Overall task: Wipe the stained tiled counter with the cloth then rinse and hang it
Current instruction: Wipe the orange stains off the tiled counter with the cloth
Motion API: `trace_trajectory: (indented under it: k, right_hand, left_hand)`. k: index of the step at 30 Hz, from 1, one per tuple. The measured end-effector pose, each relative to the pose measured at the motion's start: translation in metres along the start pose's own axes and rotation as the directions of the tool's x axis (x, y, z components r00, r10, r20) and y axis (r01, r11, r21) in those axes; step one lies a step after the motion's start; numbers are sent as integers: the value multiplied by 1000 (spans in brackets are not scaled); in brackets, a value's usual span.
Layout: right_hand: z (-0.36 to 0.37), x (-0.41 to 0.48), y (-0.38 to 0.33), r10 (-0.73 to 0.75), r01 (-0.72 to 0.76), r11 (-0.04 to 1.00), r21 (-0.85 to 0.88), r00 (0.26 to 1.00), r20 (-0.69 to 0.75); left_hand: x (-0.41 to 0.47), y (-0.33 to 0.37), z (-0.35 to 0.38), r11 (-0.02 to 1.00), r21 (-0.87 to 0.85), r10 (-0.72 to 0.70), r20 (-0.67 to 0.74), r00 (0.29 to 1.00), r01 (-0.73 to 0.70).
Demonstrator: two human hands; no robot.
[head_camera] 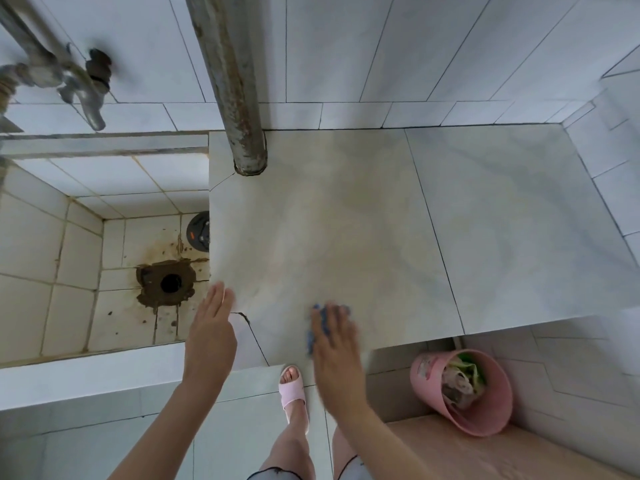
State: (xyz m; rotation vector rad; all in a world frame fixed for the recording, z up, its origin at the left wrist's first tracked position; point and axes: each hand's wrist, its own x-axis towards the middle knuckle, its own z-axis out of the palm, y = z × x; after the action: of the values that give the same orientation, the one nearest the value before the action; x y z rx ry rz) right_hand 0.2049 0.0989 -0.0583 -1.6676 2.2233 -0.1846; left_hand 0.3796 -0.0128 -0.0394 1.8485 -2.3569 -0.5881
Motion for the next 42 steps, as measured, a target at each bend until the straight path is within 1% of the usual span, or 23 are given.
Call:
trace_trajectory:
  k: [2,4,6,7,10,13,14,15,17,18,20,21,22,24,25,27,28,30,32,34,37,39,42]
  right_hand:
    - [8,6,-36,-106,105,993,51,994,35]
    - [12,18,-59,-194,193,981,35,980,44]
    - [12,36,-66,-230,231,973,-12,972,40]
    - [11,45,-64,-223,224,974,-37,974,33]
    - [6,70,-34,-100,100,992,-70,995,11]
    - [-6,83,26,17,-24,985,-171,999,-40]
    - [-13,85,47,78,-88,981,-175,995,-64]
    - [-22,86,67,154,-166,974,-156,984,-88]
    - [-37,83,91,267,-274,956,-105,961,-73]
    - [-40,82,95,296,-300,951,-75,953,-62]
    - [-37,85,86,319,-323,946,-23,942,-101]
    - [-35,86,75,306,-310,951,-17,944,-122]
    - [-30,86,60,251,-257,966,-29,960,-125]
    - [-15,78,21,72,-77,996,-42,991,-109]
    - [-6,69,-2,-25,23,1000,-12,995,-94]
    - [9,46,-41,-201,205,977,56,976,-81]
    - [13,36,-54,-271,275,960,55,960,-63]
    - [20,25,-58,-348,348,937,-6,937,-25]
    - [18,33,-41,-365,366,927,-88,931,22]
    - [8,49,-13,-295,299,944,-140,954,51]
    - [-15,83,42,-92,82,979,-187,994,-49]
    - [-34,104,76,46,-59,986,-153,995,-90]
    - [-48,127,91,225,-228,971,-73,973,-41]
  left_hand:
    - [1,1,-1,1000,4,6,6,1000,-6]
    - [6,1,-2,1000,-6,20,0,1000,-20]
    - [13,2,-4,999,-25,31,-17,999,-32]
    - [16,4,-5,998,-38,40,-24,999,-41]
    - [27,14,-9,996,-73,54,-34,998,-57]
    - [35,19,-11,996,-50,72,-8,997,-72]
    - [37,19,-10,996,-47,73,-2,997,-73]
    - [38,18,-9,997,-43,69,3,998,-69]
    - [40,18,-8,997,-29,67,7,998,-66]
    - [40,18,-8,997,-24,72,8,997,-72]
    - [39,18,-8,996,-27,90,1,996,-90]
    - [40,18,-9,995,-29,93,-3,996,-93]
    - [40,18,-10,995,-33,93,-8,996,-93]
    - [41,16,-10,995,-54,86,-13,996,-87]
    - [41,15,-9,994,-66,84,-10,996,-84]
    - [42,11,-7,992,-90,85,-1,996,-85]
    - [43,10,-7,991,-105,81,3,997,-80]
    - [44,7,-6,990,-117,75,4,997,-74]
    - [45,8,-7,992,-102,80,2,997,-79]
    - [44,10,-8,993,-95,74,2,997,-73]
    - [44,13,-10,993,-106,46,-3,999,-46]
    - [44,14,-11,994,-100,42,-2,999,-42]
    - [44,14,-11,994,-106,42,-6,999,-42]
